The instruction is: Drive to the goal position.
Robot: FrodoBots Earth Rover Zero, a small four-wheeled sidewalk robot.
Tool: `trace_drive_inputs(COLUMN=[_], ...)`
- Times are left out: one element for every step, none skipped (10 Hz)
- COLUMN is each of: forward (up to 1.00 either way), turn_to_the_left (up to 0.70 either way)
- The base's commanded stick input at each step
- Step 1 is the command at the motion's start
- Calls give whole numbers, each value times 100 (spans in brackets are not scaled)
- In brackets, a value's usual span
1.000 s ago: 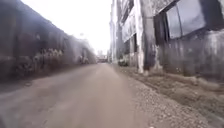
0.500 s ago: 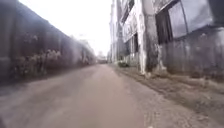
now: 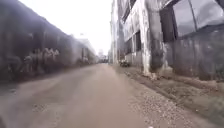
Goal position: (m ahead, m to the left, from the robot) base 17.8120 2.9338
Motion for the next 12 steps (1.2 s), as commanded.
trace_drive_inputs(forward=[50, 50, 50, 50, 50, 50, 50, 50, 50, 50, 50, 50], turn_to_the_left=[1, 1, 1, 1, 1, 1, 1, 1, 1, 1, 1, 1])
